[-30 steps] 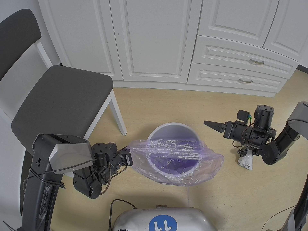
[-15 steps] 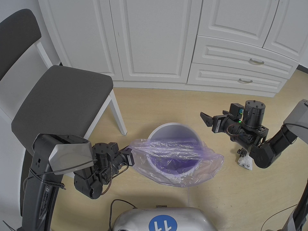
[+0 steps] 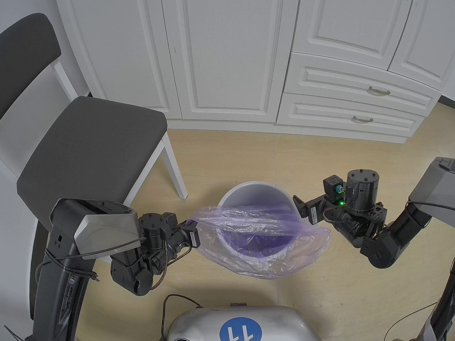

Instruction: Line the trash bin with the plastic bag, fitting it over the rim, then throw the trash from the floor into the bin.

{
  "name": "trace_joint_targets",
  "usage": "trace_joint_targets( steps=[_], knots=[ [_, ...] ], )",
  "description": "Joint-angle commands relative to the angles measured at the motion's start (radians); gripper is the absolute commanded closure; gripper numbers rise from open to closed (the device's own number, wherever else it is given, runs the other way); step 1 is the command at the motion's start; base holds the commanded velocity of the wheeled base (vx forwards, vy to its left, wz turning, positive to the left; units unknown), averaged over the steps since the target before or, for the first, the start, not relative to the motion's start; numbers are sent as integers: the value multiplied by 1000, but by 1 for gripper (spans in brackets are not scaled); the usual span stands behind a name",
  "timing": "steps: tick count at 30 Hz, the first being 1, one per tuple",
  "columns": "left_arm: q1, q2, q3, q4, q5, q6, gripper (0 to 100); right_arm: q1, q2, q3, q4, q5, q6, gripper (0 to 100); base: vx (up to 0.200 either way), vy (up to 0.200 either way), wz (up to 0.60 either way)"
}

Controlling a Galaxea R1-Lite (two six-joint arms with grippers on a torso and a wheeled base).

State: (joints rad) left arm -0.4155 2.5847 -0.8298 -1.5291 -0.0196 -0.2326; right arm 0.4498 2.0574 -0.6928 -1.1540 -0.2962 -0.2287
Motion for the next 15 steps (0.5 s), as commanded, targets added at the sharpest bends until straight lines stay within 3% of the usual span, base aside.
trace_joint_targets(
  steps=[1, 10, 15],
  knots=[
    [1, 8, 3, 0, 0, -1, 0, 3, 1, 7, -1, -1, -3, 0, 0, 0, 0],
    [11, 17, 3, 4, -2, 6, 0, -8, 0, 48, -4, 0, -54, 0, 0, 0, 0],
    [15, 34, 5, 1, -5, 9, 0, -17, 7, 93, -75, 2, -110, 0, 0, 0, 0]
  ],
)
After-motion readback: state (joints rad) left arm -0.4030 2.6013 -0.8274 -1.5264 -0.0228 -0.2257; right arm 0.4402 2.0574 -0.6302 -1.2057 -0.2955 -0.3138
